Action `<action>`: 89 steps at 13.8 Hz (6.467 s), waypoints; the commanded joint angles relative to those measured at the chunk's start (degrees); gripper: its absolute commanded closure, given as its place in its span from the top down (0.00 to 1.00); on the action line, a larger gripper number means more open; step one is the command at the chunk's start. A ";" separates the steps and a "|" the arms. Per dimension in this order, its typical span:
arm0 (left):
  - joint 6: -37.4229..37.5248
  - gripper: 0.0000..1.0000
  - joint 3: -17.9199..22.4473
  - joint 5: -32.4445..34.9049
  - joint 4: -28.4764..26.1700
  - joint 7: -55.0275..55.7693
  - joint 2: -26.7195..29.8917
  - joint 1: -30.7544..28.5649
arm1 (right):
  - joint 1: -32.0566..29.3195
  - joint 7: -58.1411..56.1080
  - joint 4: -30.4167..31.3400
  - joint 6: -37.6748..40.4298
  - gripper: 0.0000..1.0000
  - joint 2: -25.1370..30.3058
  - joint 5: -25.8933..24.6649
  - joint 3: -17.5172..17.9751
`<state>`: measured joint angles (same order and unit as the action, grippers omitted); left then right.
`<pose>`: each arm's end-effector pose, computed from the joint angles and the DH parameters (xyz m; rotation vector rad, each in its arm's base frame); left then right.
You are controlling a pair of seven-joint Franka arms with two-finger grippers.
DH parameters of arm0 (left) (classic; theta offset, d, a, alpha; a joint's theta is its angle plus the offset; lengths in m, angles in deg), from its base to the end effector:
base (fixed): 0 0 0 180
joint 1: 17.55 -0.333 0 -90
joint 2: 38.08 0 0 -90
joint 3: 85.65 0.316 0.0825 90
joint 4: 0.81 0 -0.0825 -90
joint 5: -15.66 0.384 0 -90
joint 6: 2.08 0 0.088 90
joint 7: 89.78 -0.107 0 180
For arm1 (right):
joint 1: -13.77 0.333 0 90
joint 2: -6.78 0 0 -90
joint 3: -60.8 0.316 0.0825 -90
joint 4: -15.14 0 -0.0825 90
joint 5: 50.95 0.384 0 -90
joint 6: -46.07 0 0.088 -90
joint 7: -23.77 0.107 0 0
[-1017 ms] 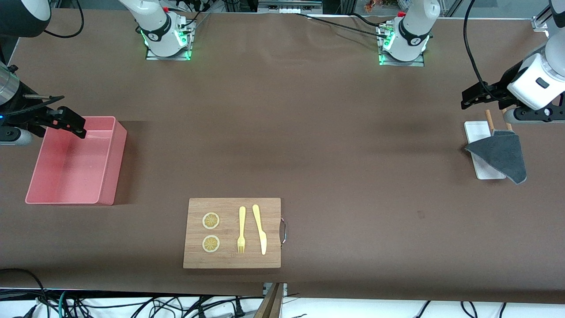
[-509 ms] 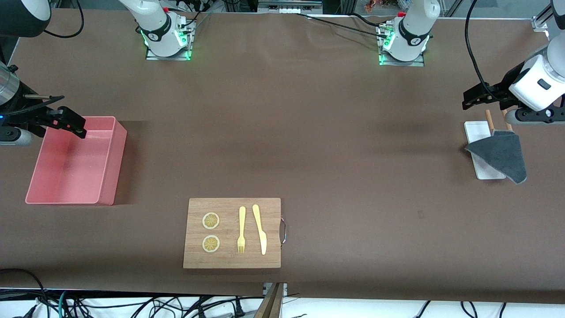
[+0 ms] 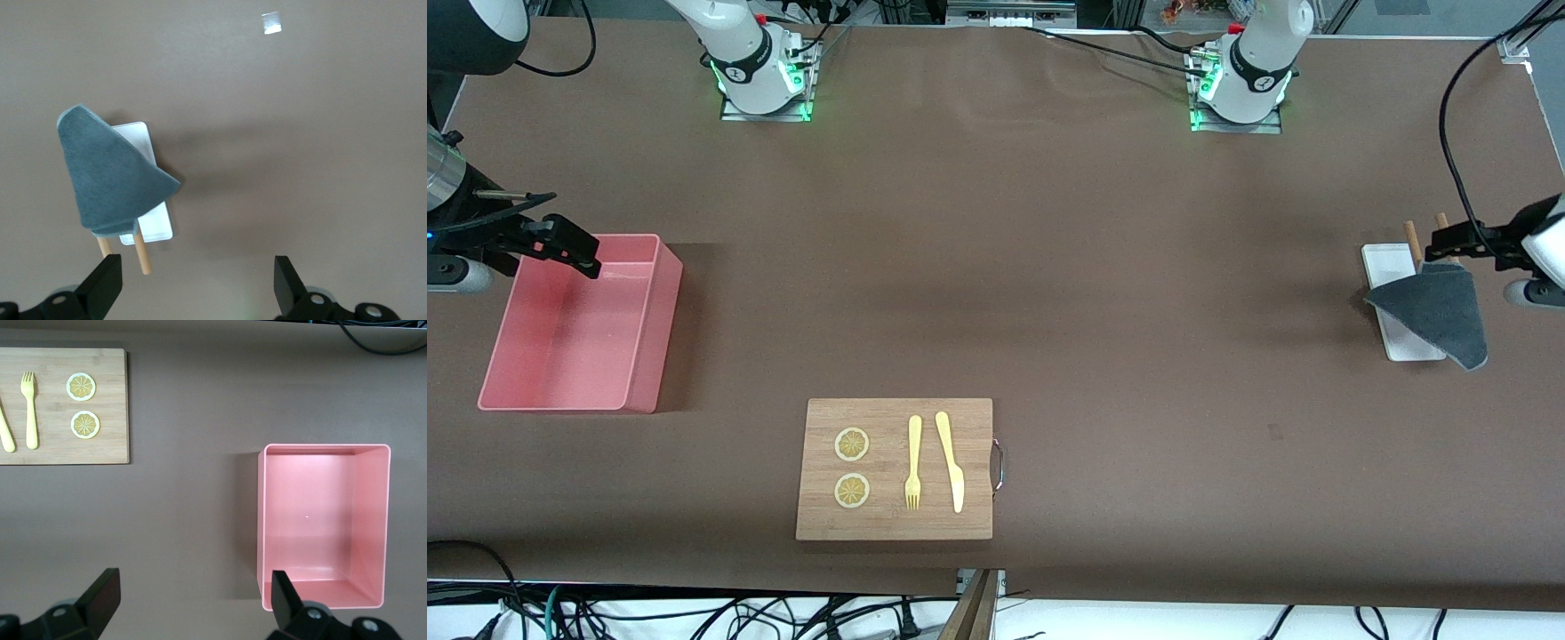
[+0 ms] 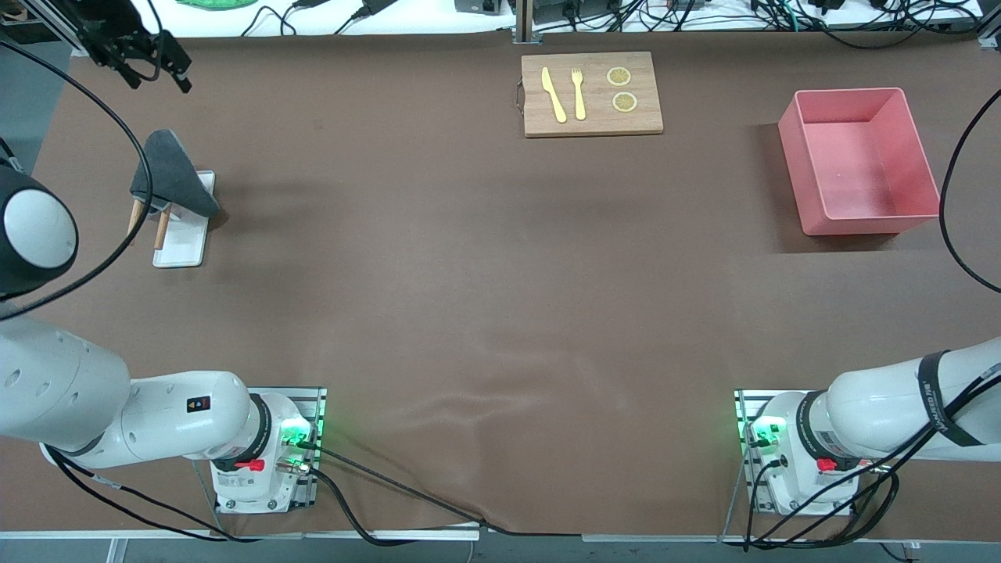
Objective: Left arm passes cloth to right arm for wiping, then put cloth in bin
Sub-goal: 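Lower the left gripper onto the grey cloth and grasp it, then lift the cloth with the left gripper while the right gripper moves toward it, then grasp the cloth with the right gripper beside the left gripper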
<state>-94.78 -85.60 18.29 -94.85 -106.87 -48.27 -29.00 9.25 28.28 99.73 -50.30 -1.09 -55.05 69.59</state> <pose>0.5816 0.1231 0.4927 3.1152 -0.1627 -0.3228 0.6061 0.0318 0.6009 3.0945 -0.0014 0.1138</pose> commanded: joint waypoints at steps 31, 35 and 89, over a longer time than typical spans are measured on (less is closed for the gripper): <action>-16.03 0.37 -0.67 -3.07 0.71 -18.59 -19.51 -17.11 | -0.41 0.32 -0.30 -0.22 1.00 0.05 0.77 0.18; -15.94 0.21 -0.67 -2.98 0.71 -18.68 -19.42 -17.20 | -0.41 0.32 -0.30 -0.13 1.00 0.05 0.77 0.18; -21.82 0.00 -1.90 -46.05 27.86 82.21 -29.97 48.27 | 7.93 61.04 22.02 -32.99 1.00 -16.29 29.42 12.66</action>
<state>-116.11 -87.90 -26.40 -69.23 -26.25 -77.30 18.45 16.07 86.88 120.95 -80.96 -16.31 -26.90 81.85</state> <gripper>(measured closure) 0.974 0.000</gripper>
